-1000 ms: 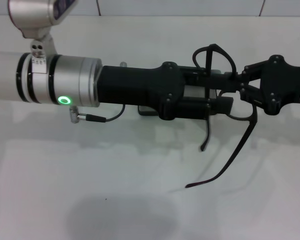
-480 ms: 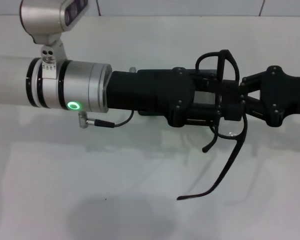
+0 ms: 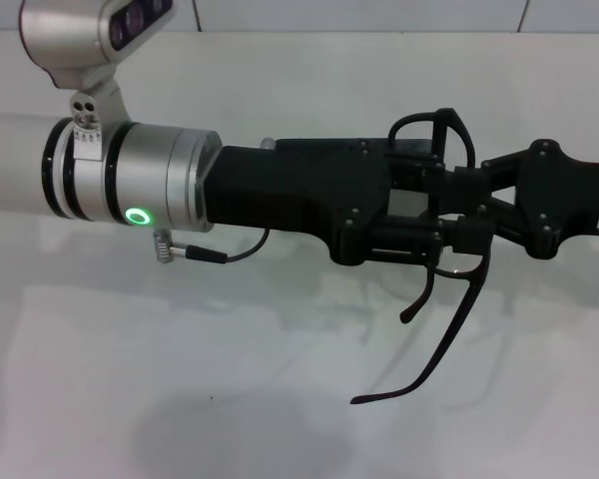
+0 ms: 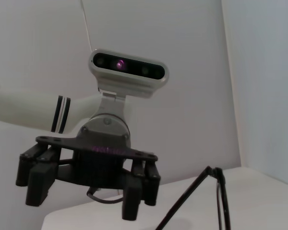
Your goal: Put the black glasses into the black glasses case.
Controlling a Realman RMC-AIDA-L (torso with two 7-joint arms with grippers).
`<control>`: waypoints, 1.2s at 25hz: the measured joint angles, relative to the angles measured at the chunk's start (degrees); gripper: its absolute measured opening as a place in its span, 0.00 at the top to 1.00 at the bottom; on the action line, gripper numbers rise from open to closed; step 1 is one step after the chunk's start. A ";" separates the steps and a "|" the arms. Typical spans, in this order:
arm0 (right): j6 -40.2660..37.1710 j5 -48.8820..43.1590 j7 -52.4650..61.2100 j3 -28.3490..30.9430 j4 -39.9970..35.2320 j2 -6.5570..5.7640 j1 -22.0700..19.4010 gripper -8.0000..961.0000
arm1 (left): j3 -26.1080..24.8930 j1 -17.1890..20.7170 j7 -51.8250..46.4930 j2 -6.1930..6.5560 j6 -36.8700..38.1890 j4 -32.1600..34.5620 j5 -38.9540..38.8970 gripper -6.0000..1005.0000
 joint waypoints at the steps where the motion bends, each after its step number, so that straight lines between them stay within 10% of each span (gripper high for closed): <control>1: -0.02 0.01 -0.11 0.00 0.01 0.06 -0.04 0.90 | 0.00 0.10 -0.01 0.00 -0.07 -0.01 0.14 0.40; 20: -1.72 0.79 -0.82 1.84 1.54 0.59 -1.01 0.90 | -0.14 0.41 0.42 -0.02 2.44 -2.64 0.18 0.40; 30: -16.35 2.03 -1.71 19.33 1.33 -1.02 -2.65 0.91 | -5.10 5.19 2.51 4.59 -1.13 -3.03 2.10 0.40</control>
